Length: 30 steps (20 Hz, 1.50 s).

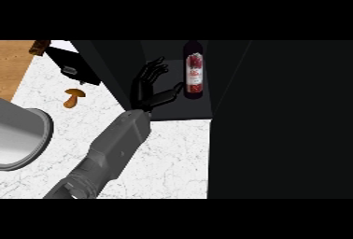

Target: Pick up the wine, place it into the cabinet and close the cabinet

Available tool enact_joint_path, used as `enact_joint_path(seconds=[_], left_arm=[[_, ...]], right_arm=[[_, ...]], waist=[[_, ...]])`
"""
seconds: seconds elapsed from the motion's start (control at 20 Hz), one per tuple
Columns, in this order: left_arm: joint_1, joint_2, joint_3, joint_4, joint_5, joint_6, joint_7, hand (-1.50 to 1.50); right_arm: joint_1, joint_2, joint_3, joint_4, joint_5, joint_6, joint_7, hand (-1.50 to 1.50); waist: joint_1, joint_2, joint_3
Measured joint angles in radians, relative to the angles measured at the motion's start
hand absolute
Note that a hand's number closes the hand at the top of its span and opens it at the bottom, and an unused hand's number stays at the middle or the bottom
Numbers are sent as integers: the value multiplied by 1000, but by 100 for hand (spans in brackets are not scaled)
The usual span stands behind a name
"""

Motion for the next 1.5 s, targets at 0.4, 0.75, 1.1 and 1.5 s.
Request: enact_joint_path(seconds=[0.4,0.75,1.1,1.5], left_arm=[[58,1,-47,-119,-35,27,0,-150],[197,31,-126,-380,-92,101,63,-150],[408,166,-240,-828,-159,195,205,-150],[641,341,-291,-1354,-228,346,362,-150]], right_arm=[[33,-4,-5,-30,-4,0,12,-150],[42,-3,1,-80,-10,-21,60,-150],[35,-9,-1,-116,-24,-35,96,-150],[19,-3,24,-113,-3,-40,102,-150]], waist=[[28,-13,1],[63,-34,10],[76,-41,14],[64,-35,15]])
